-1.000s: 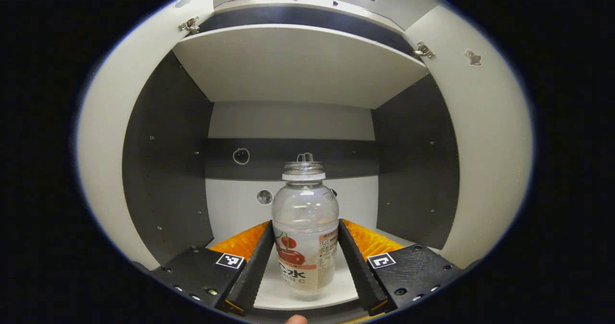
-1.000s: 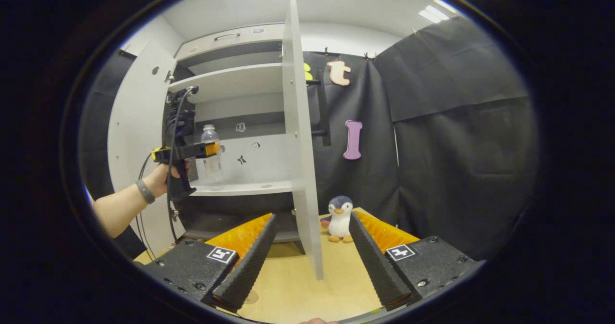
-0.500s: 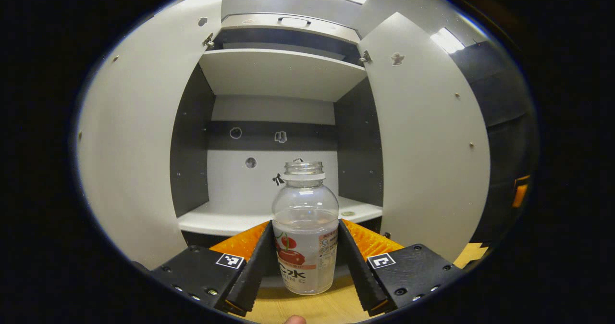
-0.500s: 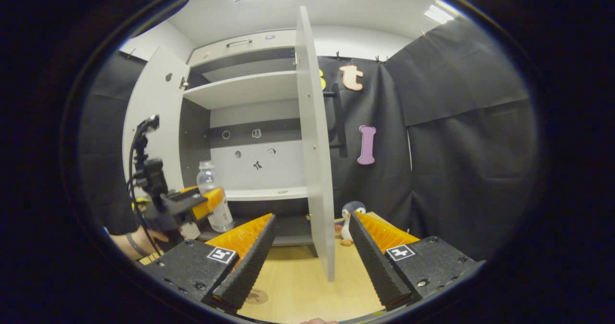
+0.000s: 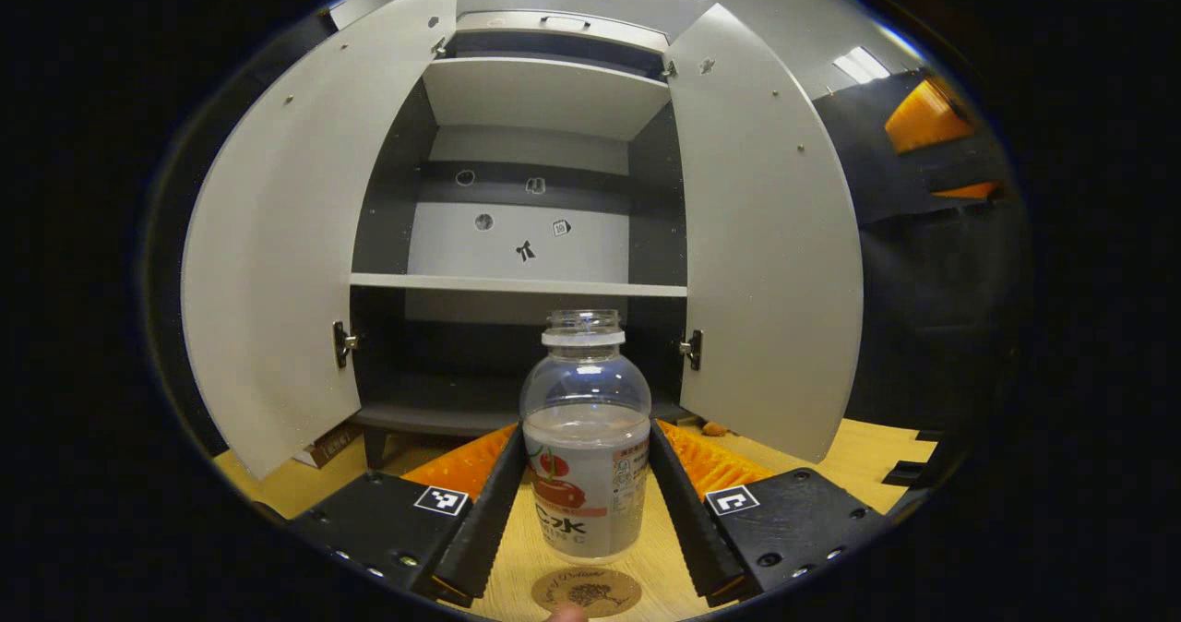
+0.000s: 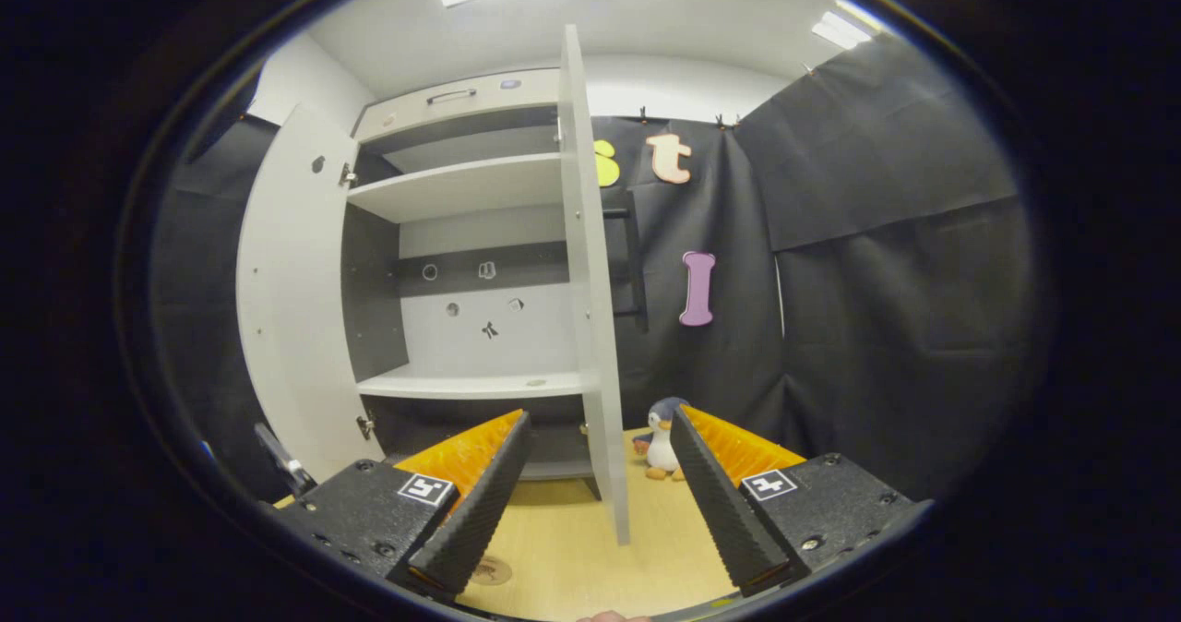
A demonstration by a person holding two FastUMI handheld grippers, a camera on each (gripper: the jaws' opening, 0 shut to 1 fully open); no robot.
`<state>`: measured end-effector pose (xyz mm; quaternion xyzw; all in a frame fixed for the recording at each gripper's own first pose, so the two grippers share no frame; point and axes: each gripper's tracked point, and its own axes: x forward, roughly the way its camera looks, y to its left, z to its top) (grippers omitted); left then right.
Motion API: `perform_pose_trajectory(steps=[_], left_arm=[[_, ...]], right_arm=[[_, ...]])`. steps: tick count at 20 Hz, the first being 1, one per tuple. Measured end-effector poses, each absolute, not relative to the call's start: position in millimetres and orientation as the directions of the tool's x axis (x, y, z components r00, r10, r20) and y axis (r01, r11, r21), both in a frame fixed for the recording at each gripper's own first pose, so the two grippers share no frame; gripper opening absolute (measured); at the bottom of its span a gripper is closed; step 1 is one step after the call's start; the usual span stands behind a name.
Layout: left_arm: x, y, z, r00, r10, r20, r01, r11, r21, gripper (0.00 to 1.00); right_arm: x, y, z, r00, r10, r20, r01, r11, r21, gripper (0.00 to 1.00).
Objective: Grasp the bottle in the cabinet with the left hand and place it on the coaster, then close the right door with the right hand and the left door with the left hand.
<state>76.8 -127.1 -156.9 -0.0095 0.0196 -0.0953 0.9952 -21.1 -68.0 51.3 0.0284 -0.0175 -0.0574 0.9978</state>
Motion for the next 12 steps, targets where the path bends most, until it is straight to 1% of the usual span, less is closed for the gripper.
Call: perform_pose_trajectory(steps=[4, 5, 6, 7, 9, 10, 12], left_arm=[[63, -129, -200, 0.980, -0.185, -0.079, 0.185, 0.983, -0.010, 0.78], [60, -130, -208, 0.979, -0.188, -0.081, 0.188, 0.982, -0.009, 0.78], [58, -131, -213, 0.980, -0.184, -0.076, 0.184, 0.983, -0.005, 0.78], [56, -130, -218, 0.981, -0.177, -0.081, 0.178, 0.984, 0.002, 0.78], [55, -131, -223, 0.981, -0.178, -0.072, 0.179, 0.984, 0.004, 0.78], [56, -131, -225, 0.982, -0.175, -0.072, 0.176, 0.984, 0.010, 0.78], [54, -131, -229, 0.983, -0.170, -0.070, 0.171, 0.985, 0.016, 0.78]], right_arm=[[-27, -74, 57, 0.989, -0.142, 0.030, 0.141, 0.990, 0.022, 0.98], [-28, -75, 56, 0.989, -0.147, 0.022, 0.147, 0.989, 0.018, 0.94], [-29, -75, 55, 0.989, -0.146, 0.013, 0.146, 0.989, 0.022, 0.98], [-30, -74, 56, 0.989, -0.148, 0.008, 0.148, 0.989, 0.029, 0.94], [-34, -77, 57, 0.987, -0.160, 0.009, 0.159, 0.987, 0.032, 0.94], [-35, -79, 57, 0.986, -0.165, 0.008, 0.165, 0.986, 0.030, 0.98], [-36, -81, 56, 0.985, -0.170, 0.004, 0.170, 0.985, 0.023, 0.99]])
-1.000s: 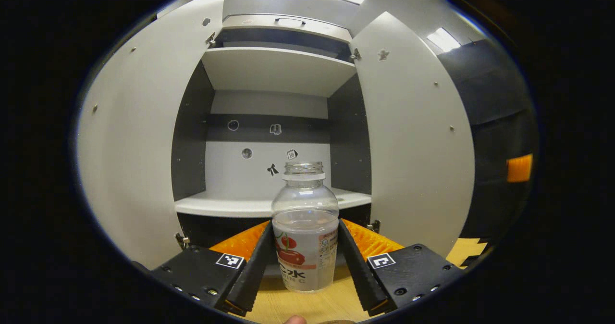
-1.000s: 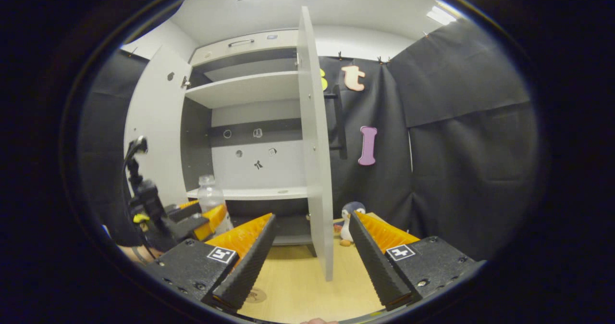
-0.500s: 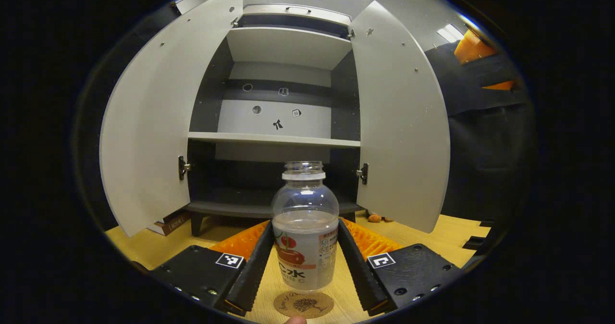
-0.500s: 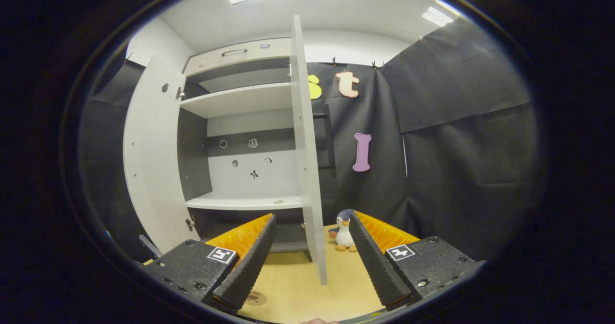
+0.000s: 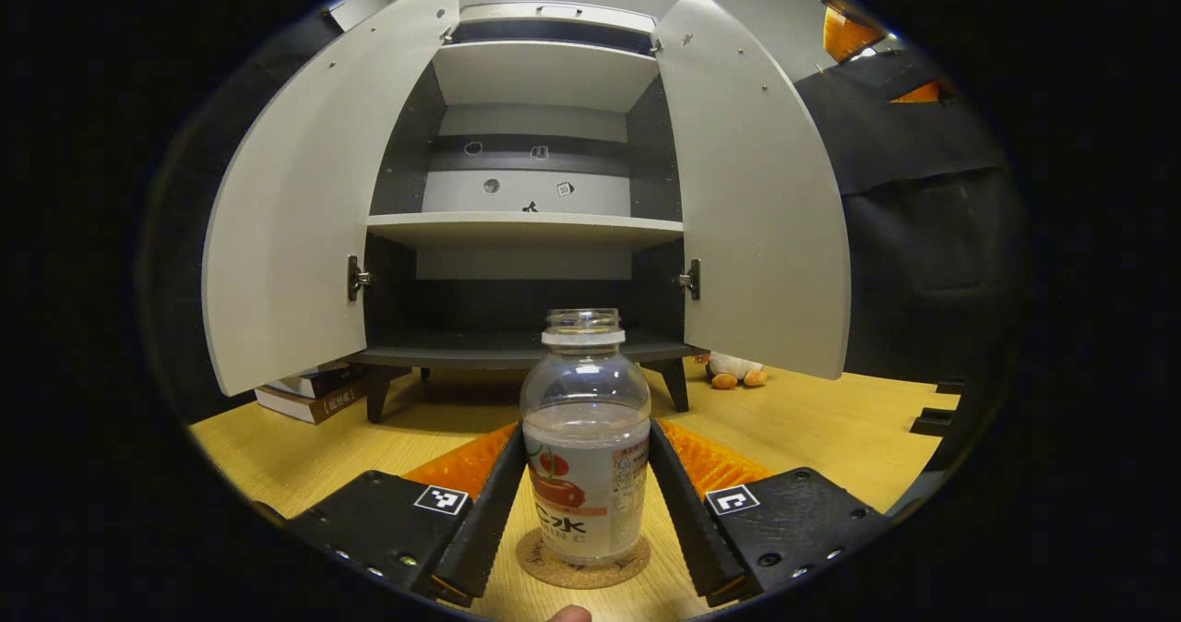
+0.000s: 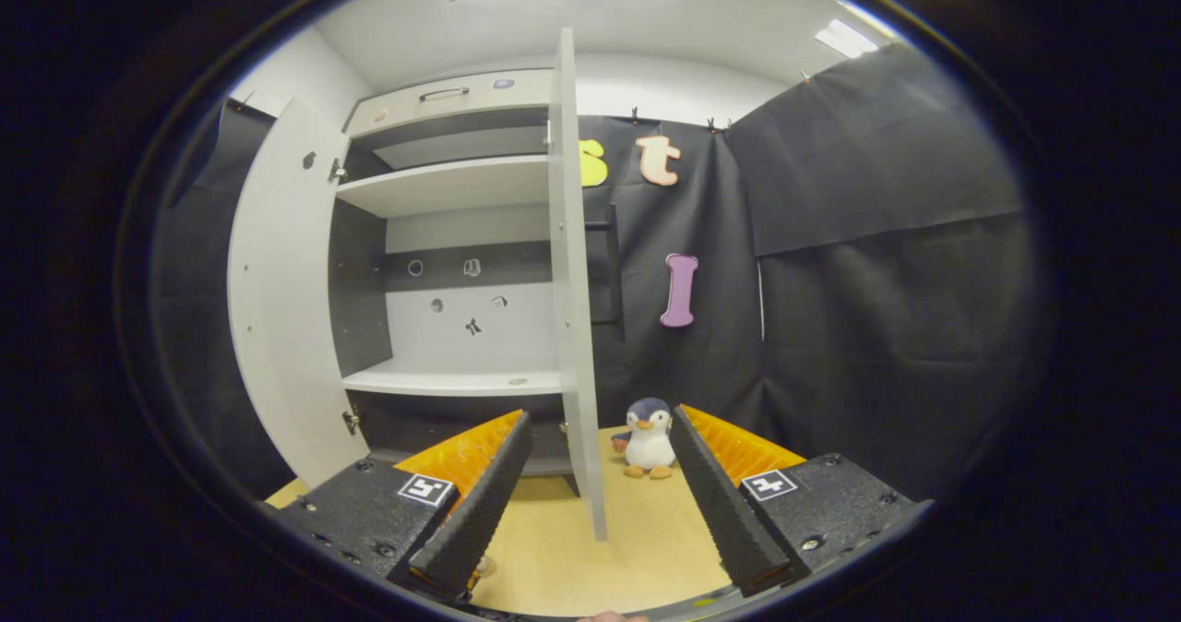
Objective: Grasp the bottle in the cabinet with the left hand and place it on the coaster, then close the right door with the right hand and the left door with the left hand.
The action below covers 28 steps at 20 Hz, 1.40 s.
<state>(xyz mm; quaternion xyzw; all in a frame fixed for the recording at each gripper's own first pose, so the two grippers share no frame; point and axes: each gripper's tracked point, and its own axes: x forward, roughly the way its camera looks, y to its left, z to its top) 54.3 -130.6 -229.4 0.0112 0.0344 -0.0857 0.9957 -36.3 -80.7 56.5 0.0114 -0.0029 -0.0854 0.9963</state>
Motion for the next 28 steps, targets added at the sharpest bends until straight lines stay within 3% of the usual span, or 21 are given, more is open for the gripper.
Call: perform_pose_trajectory(steps=[1, 7, 10, 11, 19, 21, 28], left_arm=[[54, -131, -226, 0.985, -0.167, -0.053, 0.168, 0.986, 0.019, 0.79], [52, -125, -224, 0.988, -0.145, -0.051, 0.146, 0.989, 0.024, 0.80], [51, -123, -221, 0.986, -0.154, -0.068, 0.156, 0.987, 0.033, 0.95], [50, -120, -218, 0.986, -0.151, -0.071, 0.153, 0.988, 0.030, 0.95], [36, -79, -109, 0.996, -0.089, -0.009, 0.089, 0.996, -0.022, 0.95], [34, -67, -86, 0.997, -0.069, -0.025, 0.068, 0.997, -0.031, 0.96], [23, -18, -35, 0.996, 0.049, -0.075, -0.049, 0.999, -0.001, 0.94]], right_arm=[[-36, -81, 56, 0.985, -0.170, 0.002, 0.170, 0.985, 0.022, 0.94], [-31, -76, 53, 0.990, -0.144, -0.005, 0.144, 0.989, 0.029, 0.99], [-28, -74, 48, 0.991, -0.133, -0.016, 0.133, 0.990, 0.040, 0.99], [-29, -74, 46, 0.991, -0.131, -0.017, 0.132, 0.990, 0.043, 0.94], [-24, -72, 39, 0.992, -0.125, 0.008, 0.124, 0.991, 0.040, 0.94], [-20, -69, 42, 0.993, -0.112, 0.028, 0.111, 0.993, 0.040, 0.99], [-11, -59, 51, 0.995, -0.054, 0.081, 0.054, 0.999, 0.004, 0.99]])
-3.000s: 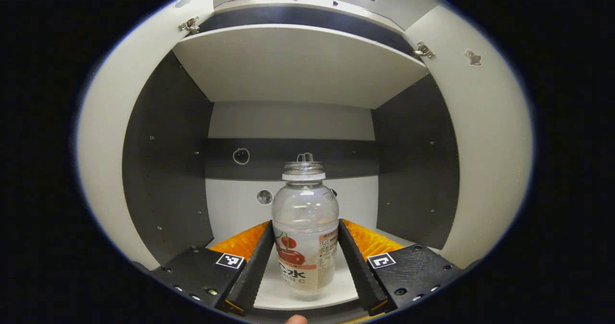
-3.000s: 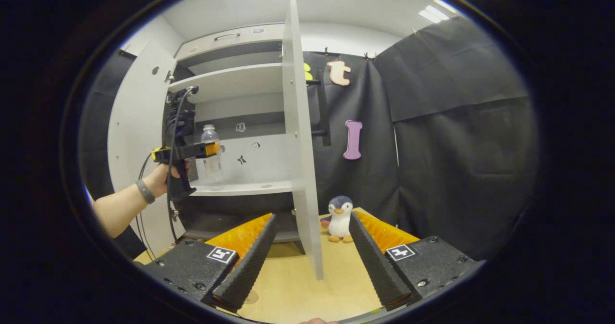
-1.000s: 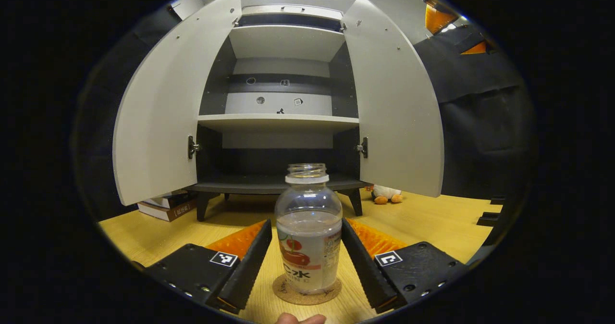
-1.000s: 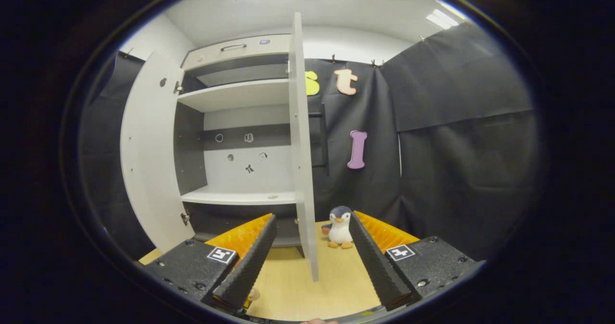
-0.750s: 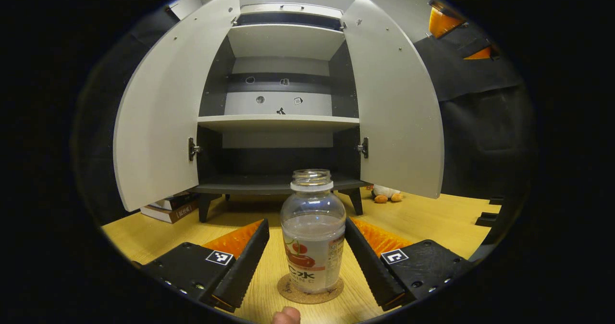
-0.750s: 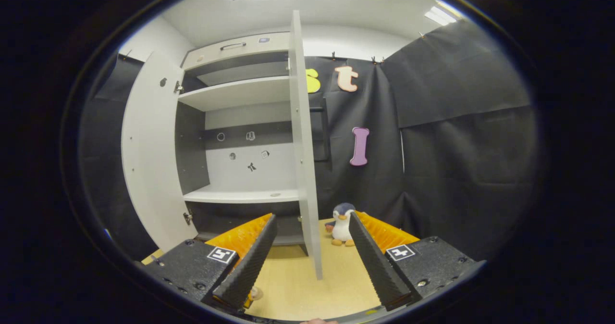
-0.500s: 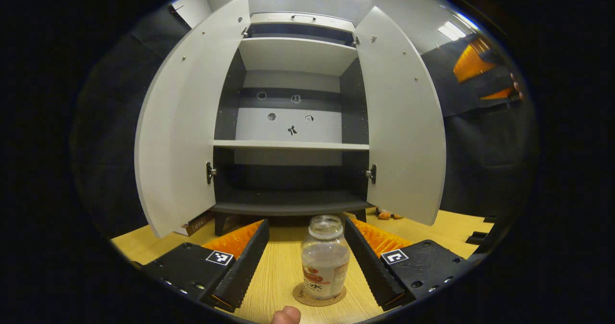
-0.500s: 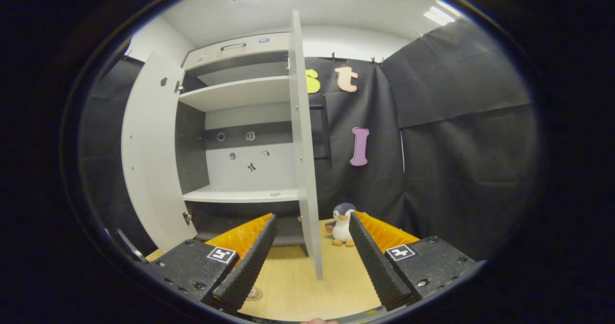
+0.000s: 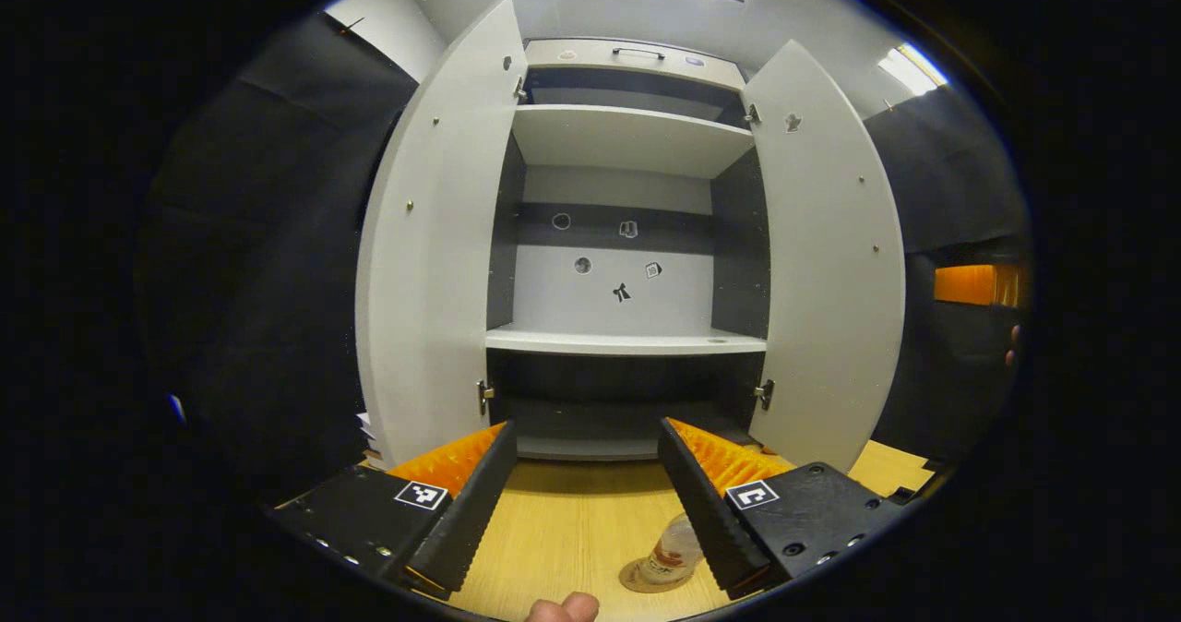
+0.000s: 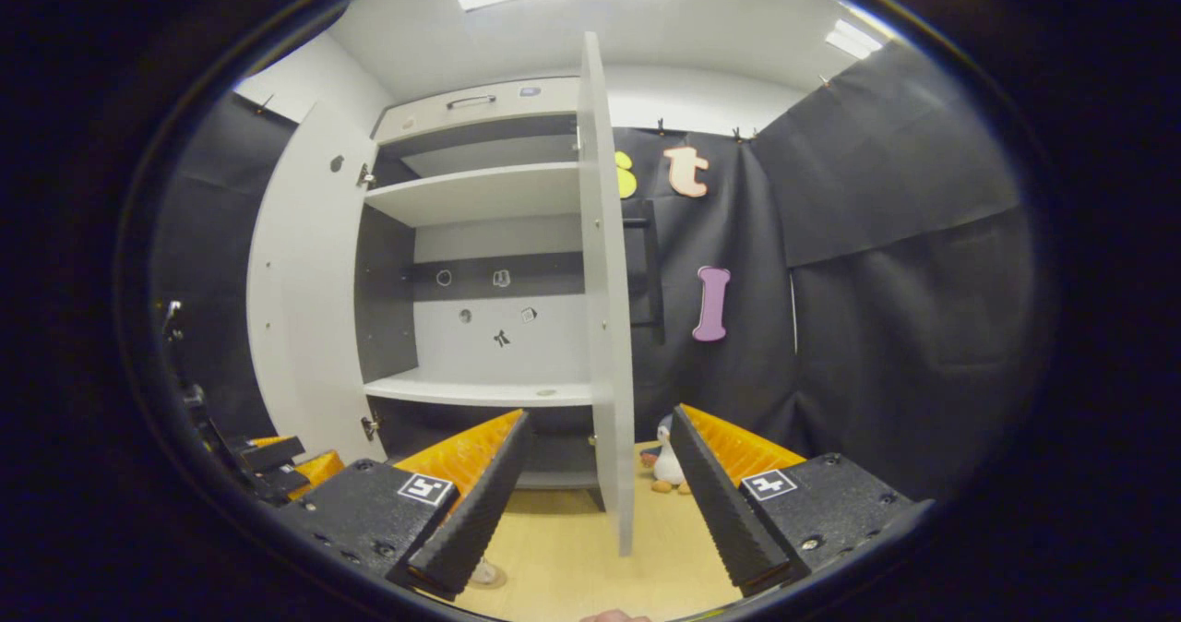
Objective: Grasp the bottle in the cabinet with the left hand and place it on the coaster, then close the right door with the right hand and the left door with the left hand.
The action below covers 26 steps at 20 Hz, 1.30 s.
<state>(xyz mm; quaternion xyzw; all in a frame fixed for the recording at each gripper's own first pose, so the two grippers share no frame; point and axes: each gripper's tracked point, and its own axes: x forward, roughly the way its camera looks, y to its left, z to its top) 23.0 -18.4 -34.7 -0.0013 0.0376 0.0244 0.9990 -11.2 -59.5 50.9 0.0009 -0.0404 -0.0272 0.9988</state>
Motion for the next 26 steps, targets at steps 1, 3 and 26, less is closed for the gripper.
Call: perform_pose_trajectory(steps=[1, 3, 26], left_arm=[[20, -15, -29, 0.995, 0.051, -0.082, -0.051, 0.999, -0.005, 0.94], [16, -12, -15, 0.997, 0.051, -0.066, -0.053, 0.998, -0.030, 0.94], [-6, 3, -17, 0.997, 0.062, -0.041, -0.061, 0.998, 0.026, 0.94]], right_arm=[[-11, -58, 52, 0.995, -0.044, 0.087, 0.044, 0.999, -0.004, 0.94], [-9, -59, 57, 0.995, -0.030, 0.099, 0.029, 1.000, 0.005, 0.99], [98, -177, 177, 0.970, -0.144, 0.196, 0.159, 0.985, -0.065, 0.98]])
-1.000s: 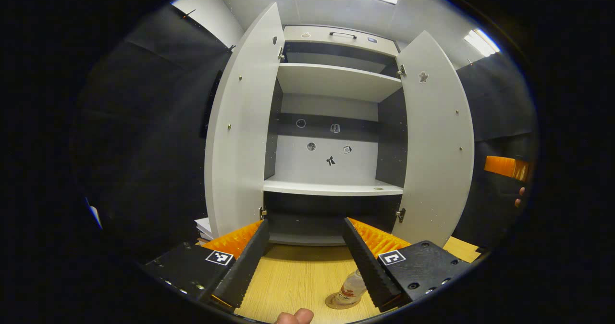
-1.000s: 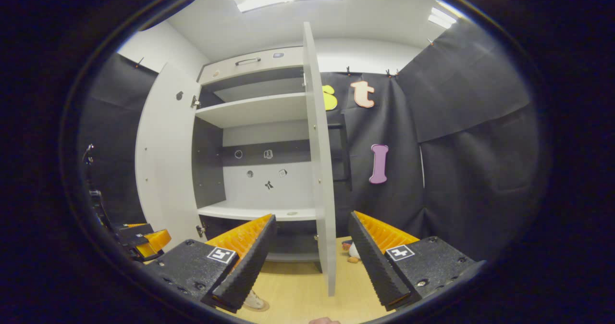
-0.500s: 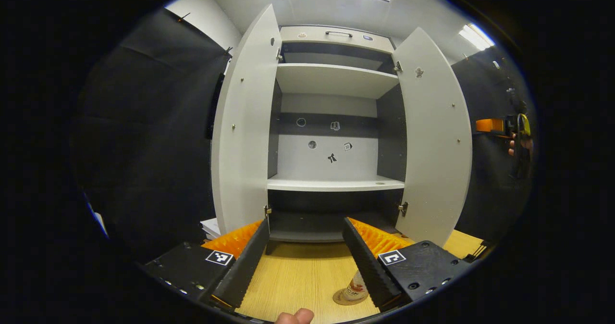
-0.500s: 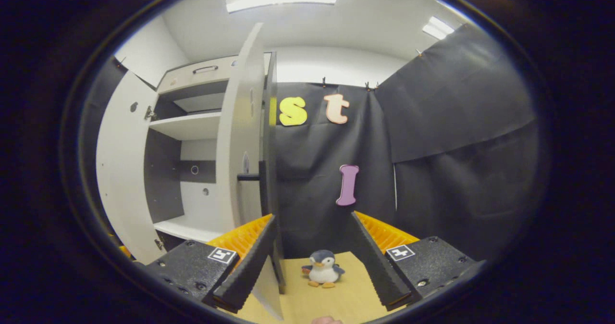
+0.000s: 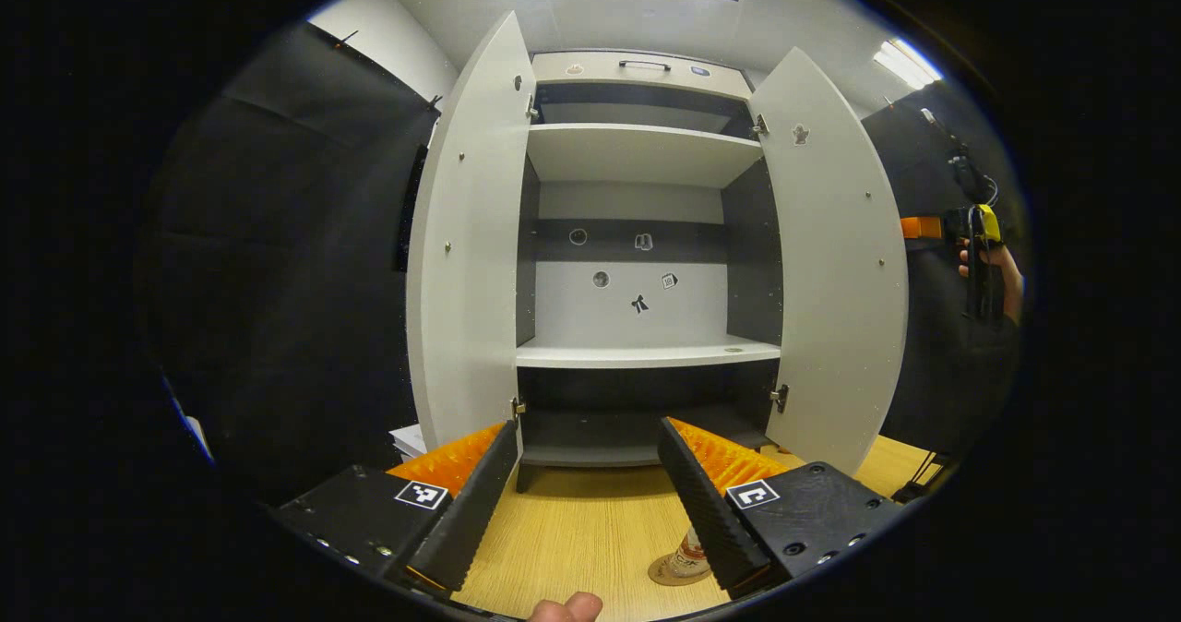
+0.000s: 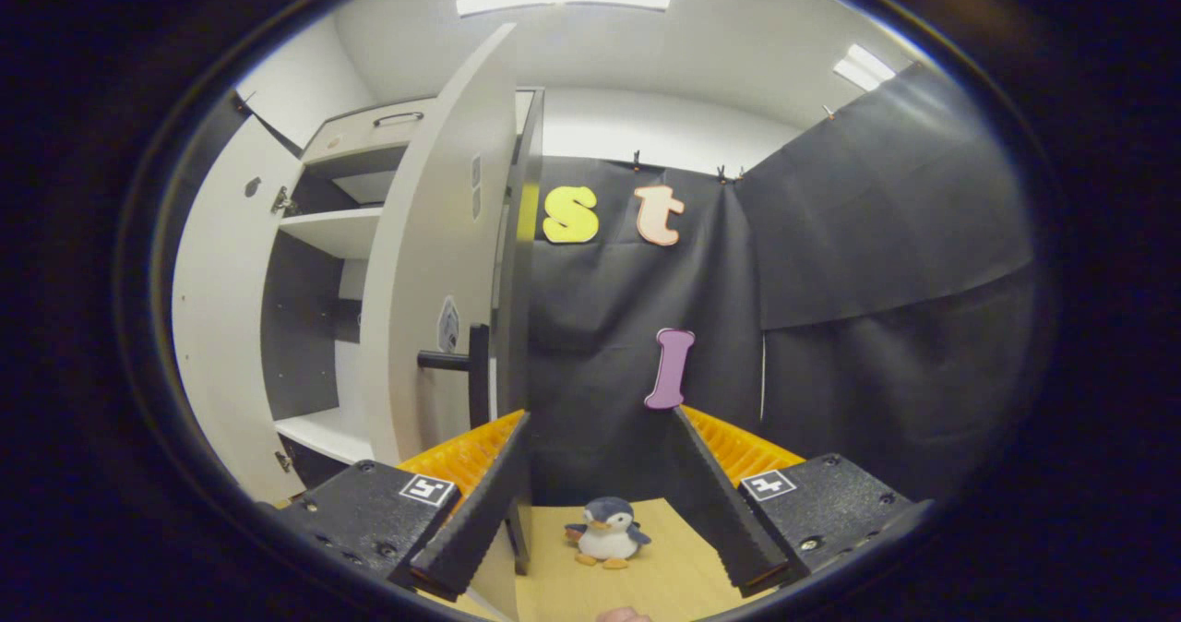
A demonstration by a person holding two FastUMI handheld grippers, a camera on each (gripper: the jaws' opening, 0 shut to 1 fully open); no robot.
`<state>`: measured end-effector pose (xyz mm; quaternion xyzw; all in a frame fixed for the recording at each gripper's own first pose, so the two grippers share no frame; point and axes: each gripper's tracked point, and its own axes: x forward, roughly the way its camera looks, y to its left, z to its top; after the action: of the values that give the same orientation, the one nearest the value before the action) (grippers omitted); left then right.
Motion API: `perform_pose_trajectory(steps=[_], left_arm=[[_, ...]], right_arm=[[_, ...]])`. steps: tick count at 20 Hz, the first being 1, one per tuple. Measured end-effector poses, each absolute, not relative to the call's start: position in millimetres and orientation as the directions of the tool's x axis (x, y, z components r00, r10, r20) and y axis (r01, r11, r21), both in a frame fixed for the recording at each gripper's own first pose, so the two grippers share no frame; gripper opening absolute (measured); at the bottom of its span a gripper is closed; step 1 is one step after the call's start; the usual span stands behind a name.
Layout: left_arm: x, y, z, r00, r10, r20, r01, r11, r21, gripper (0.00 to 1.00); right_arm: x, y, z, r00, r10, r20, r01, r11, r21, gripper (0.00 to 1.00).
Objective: Grasp the bottle in the cabinet with the left hand and place it on the coaster, then close the right door with the right hand and the left door with the left hand.
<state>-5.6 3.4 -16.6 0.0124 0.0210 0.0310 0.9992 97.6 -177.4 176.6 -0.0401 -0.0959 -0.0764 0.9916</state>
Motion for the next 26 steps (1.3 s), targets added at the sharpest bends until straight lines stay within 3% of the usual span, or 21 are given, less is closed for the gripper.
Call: perform_pose_trajectory(steps=[8, 9, 10, 11, 18, 24, 26], left_arm=[[-4, -1, -15, 0.999, 0.044, -0.022, -0.043, 0.999, 0.027, 0.94], [-5, -1, -14, 0.999, 0.046, -0.020, -0.045, 0.999, 0.029, 0.93], [-7, -1, -13, 0.999, 0.047, -0.015, -0.046, 0.998, 0.031, 0.94], [-8, -1, -12, 0.999, 0.051, -0.011, -0.050, 0.998, 0.034, 0.94], [-9, 4, -19, 0.997, 0.058, -0.049, -0.058, 0.998, 0.004, 0.94], [-13, 17, -16, 0.994, 0.091, -0.056, -0.092, 0.996, -0.019, 0.94], [-15, 20, -15, 0.994, 0.096, -0.056, -0.098, 0.995, -0.025, 0.94]], right_arm=[[96, -125, 171, 0.981, -0.005, 0.195, 0.017, 0.998, -0.065, 0.97], [97, -115, 170, 0.981, 0.018, 0.193, -0.003, 0.997, -0.075, 0.93], [99, -104, 171, 0.980, 0.044, 0.193, -0.027, 0.996, -0.089, 0.98], [101, -94, 170, 0.979, 0.064, 0.193, -0.045, 0.994, -0.101, 0.93], [128, -27, 163, 0.964, 0.181, 0.197, -0.175, 0.983, -0.047, 0.97], [124, -19, 175, 0.956, 0.163, 0.242, -0.156, 0.987, -0.048, 0.93], [106, -24, 170, 0.961, 0.140, 0.238, -0.128, 0.990, -0.066, 0.98]])
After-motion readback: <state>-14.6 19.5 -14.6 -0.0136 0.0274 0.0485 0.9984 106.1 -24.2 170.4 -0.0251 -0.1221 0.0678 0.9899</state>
